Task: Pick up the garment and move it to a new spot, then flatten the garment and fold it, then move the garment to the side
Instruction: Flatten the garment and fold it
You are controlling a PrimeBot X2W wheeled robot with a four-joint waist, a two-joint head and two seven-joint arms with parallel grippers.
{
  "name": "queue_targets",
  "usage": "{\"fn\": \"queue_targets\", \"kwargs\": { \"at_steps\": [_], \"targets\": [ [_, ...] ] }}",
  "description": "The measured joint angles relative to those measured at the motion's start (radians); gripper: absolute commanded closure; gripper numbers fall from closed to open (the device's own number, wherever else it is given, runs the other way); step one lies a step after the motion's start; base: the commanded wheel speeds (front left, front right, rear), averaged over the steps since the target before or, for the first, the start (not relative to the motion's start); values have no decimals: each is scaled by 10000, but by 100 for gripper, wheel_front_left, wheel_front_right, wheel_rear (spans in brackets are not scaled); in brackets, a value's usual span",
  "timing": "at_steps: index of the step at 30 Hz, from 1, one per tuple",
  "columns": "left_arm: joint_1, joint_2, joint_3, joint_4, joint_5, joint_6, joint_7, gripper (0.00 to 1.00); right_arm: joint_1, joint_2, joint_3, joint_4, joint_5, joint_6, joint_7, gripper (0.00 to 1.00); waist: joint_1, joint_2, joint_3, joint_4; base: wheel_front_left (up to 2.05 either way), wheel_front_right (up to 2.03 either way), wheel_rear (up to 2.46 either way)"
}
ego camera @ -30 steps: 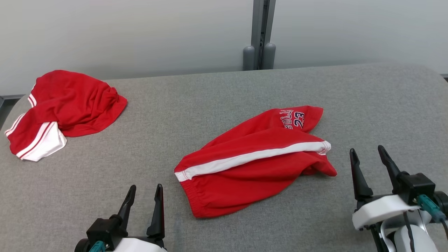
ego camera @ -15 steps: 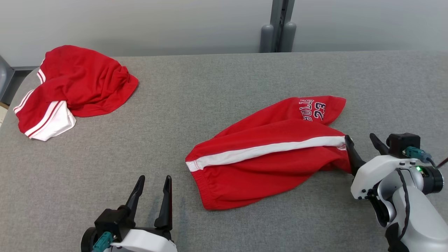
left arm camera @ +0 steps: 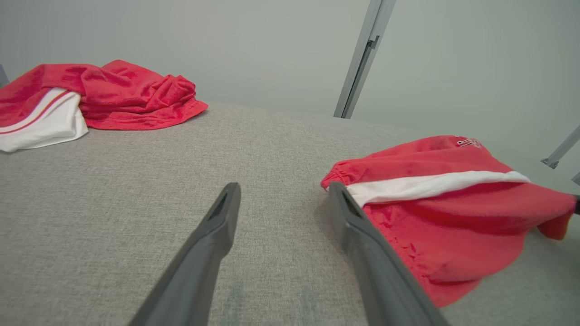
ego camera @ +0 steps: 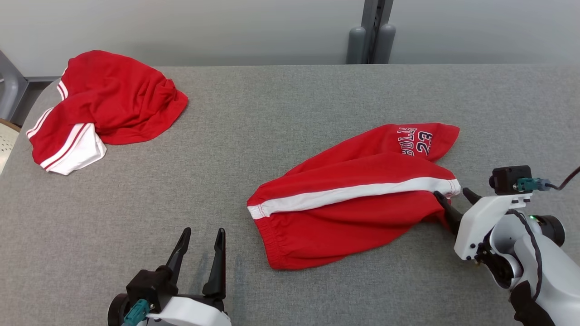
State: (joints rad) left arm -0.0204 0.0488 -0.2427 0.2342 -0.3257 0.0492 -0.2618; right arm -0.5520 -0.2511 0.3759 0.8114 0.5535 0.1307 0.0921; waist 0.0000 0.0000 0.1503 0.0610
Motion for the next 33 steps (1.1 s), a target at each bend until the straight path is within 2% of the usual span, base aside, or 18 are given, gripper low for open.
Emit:
{"fn": "queue_targets", "kwargs": {
  "at_steps": [11, 16, 17, 24, 25, 28, 33],
  "targets": [
    [-69, 0, -144, 121, 92, -82, 0, 0, -679, -489, 1442, 360, 1544, 0, 485, 0, 0, 0, 97, 207, 0, 0, 0],
    [-92, 0, -153, 144, 111, -82, 0, 0, -966, -639, 1873, 612, 1941, 0, 349, 49, 0, 0, 158, 313, 0, 0, 0],
    [-92, 0, -153, 142, 115, -82, 0, 0, -1008, -667, 1971, 642, 1981, 0, 280, 49, 0, 0, 167, 325, 0, 0, 0],
    [-92, 0, -123, 125, 119, -50, 0, 0, -1213, -729, 2640, 709, 2316, 0, -31, 68, 0, 0, 172, 243, 0, 0, 0],
    [-92, 0, -125, 125, 119, -48, 0, 0, -1249, -732, 2732, 723, 2368, 0, -67, 73, 0, 0, 172, 218, 0, 0, 0],
    [-92, 0, -123, 123, 117, -50, 2, 0, -1406, -773, 2901, 763, 2443, 0, -253, 100, 0, 0, 179, 141, 0, 0, 0],
    [-94, 0, -117, 88, 56, -119, 2, 0, -1540, -876, 3179, 639, 2554, 0, -717, 100, 0, 0, 147, -4, 0, 0, 0]
  ]
}}
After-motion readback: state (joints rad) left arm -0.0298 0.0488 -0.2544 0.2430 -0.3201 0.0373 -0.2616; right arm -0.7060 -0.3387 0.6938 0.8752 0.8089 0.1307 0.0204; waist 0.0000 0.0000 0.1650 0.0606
